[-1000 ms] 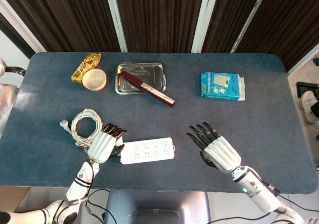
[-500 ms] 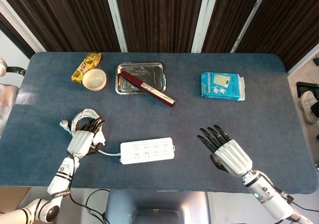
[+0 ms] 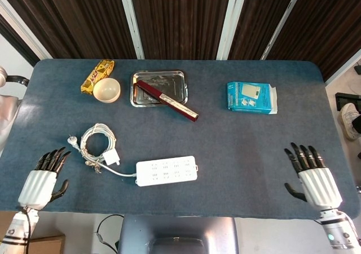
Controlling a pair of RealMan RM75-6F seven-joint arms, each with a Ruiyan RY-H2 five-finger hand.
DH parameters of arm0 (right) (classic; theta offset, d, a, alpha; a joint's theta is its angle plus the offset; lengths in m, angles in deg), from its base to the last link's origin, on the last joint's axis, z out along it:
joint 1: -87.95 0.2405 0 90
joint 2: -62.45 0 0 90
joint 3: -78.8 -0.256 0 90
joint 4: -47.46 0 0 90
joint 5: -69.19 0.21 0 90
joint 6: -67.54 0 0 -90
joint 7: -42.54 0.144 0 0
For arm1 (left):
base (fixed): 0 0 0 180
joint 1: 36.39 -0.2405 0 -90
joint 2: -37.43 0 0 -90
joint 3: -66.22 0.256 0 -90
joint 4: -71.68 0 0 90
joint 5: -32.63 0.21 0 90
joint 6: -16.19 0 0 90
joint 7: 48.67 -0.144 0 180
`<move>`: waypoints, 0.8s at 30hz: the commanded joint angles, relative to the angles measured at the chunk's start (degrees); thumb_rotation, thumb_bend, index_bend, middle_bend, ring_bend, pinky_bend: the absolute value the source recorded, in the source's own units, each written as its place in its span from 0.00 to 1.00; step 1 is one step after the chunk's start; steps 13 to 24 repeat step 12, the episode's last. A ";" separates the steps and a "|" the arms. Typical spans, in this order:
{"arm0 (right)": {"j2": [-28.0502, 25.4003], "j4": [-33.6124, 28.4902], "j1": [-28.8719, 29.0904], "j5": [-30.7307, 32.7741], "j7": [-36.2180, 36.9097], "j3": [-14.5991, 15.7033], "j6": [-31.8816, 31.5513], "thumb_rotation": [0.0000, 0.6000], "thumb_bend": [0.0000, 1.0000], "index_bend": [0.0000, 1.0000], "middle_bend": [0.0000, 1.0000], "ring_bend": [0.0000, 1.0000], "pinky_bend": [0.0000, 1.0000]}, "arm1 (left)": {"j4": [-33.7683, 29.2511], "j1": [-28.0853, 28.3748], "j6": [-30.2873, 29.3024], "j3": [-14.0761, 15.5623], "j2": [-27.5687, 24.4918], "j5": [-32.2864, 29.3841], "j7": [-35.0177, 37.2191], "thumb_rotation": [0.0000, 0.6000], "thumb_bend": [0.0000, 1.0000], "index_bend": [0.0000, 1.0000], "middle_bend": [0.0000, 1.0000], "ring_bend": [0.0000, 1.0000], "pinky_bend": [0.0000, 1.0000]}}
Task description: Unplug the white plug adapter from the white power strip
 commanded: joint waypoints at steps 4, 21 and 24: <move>0.98 5.56 -4.19 1.95 7.71 -1.33 -4.04 1.00 0.34 0.00 0.00 0.00 0.00 | 4.72 -6.82 -8.35 1.70 -1.52 4.73 6.03 1.00 0.46 0.00 0.00 0.00 0.08; 1.28 5.81 -4.30 -0.29 7.07 -1.04 -2.59 1.00 0.34 0.00 0.00 0.00 0.00 | 5.18 -6.61 -5.56 1.00 -1.32 5.59 4.89 1.00 0.46 0.00 0.00 0.00 0.08; 1.28 5.81 -4.30 -0.29 7.07 -1.04 -2.59 1.00 0.34 0.00 0.00 0.00 0.00 | 5.18 -6.61 -5.56 1.00 -1.32 5.59 4.89 1.00 0.46 0.00 0.00 0.00 0.08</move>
